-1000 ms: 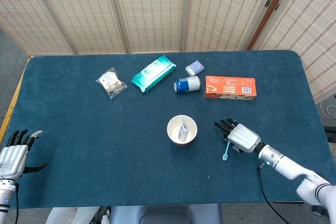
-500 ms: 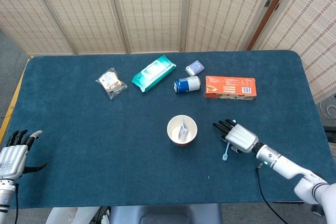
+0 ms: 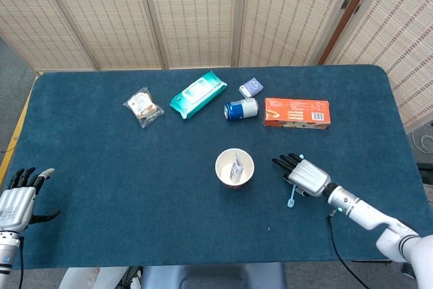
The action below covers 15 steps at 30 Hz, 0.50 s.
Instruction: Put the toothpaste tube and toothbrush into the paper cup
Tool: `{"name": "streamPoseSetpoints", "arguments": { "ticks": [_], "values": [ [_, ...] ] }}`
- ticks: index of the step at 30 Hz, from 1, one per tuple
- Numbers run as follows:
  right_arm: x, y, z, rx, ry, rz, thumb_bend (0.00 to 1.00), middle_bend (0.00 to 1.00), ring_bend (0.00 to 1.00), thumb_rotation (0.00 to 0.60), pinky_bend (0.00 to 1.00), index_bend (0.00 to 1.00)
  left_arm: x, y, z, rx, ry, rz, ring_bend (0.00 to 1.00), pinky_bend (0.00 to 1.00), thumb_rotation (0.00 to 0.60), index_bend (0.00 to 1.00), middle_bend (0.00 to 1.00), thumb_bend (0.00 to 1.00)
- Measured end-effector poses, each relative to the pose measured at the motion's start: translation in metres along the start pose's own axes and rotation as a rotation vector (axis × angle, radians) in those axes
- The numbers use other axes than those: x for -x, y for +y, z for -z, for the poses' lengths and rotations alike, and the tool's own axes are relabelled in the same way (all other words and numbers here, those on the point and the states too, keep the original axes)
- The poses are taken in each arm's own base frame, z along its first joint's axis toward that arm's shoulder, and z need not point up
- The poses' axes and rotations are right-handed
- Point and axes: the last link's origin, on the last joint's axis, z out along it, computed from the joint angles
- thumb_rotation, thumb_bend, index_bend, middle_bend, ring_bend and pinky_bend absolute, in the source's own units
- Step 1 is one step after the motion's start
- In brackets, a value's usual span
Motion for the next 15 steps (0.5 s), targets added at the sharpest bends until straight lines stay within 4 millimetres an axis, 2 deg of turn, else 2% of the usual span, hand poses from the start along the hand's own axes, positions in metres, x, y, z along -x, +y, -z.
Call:
{"name": "streamPoseSetpoints", "arguments": {
  "ticks": [15],
  "values": [
    [-0.0011,-0.0005,-0.0028,0.009,0.002,-0.004,0.29,0.00,0.00,0.600,0.14,0.58,0.0000,-0.0005,-0.0003,-0.001,-0.002,0.001,0.09,0.00,0.600,0.15,0.27,0.00]
  ]
}}
